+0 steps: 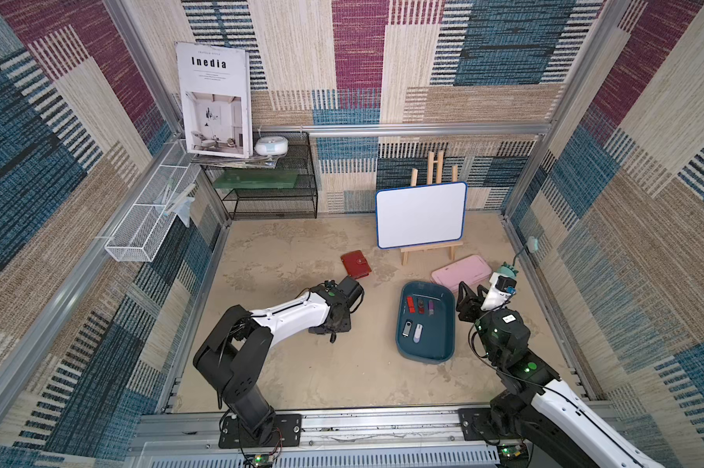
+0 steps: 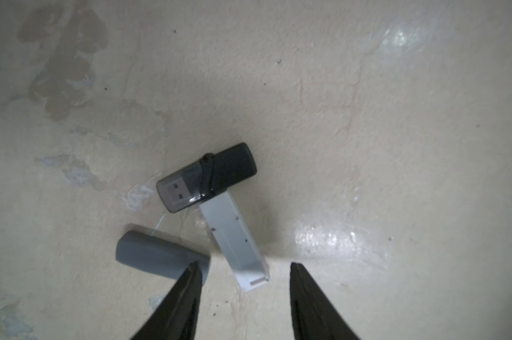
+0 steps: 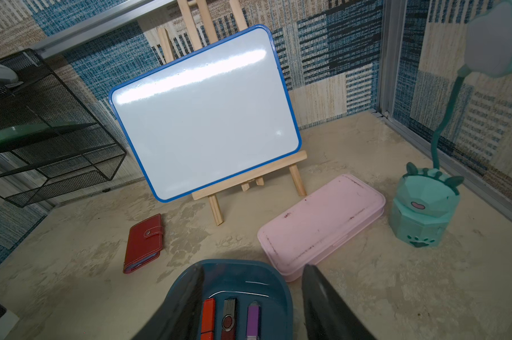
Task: Put the usb flash drive into the storage box
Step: Pick up the USB flash from the center of the board.
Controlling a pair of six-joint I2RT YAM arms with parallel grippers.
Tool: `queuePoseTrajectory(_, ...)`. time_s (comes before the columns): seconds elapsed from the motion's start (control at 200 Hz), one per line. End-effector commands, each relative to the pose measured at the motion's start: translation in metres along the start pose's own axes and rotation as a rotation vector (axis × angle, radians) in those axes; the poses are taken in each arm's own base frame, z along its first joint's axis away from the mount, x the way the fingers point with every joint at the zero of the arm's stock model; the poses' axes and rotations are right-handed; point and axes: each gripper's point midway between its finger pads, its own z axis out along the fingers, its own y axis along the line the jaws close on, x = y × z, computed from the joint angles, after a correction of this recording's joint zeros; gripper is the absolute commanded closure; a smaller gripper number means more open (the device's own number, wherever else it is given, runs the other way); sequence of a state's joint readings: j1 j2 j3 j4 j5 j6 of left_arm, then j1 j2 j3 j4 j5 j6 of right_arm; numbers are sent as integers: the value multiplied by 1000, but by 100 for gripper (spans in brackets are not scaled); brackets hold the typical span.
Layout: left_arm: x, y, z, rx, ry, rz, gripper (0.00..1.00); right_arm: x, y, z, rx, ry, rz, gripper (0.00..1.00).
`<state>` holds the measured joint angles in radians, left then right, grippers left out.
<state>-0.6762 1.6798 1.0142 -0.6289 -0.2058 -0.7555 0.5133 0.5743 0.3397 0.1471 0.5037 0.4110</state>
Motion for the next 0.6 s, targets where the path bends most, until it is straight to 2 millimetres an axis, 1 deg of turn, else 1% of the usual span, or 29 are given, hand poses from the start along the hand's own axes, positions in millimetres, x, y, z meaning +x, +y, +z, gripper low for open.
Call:
queuePoseTrajectory(0.0, -2, -3, 6, 13, 8, 5, 47, -4, 1, 0, -3, -18, 13, 42)
queuePoseTrajectory(0.07, -3, -4, 10, 12, 20, 14, 48, -3, 1, 1, -3, -18, 13, 42)
queuePoseTrajectory(0.265, 0, 3, 20, -9, 41, 11, 49, -1, 2, 3, -5, -7, 7, 42)
queuePoseTrajectory(0.396, 3, 2, 26, -1, 56, 8, 52, 0, 2, 3, -3, -5, 6, 42)
queuePoseTrajectory(0.526, 8, 2, 33, -6, 76, 16, 58, -1, 2, 3, -5, -7, 6, 42)
queuePoseTrajectory(0.591, 11, 3, 35, -7, 85, 20, 64, -1, 2, 3, -3, -6, 5, 42)
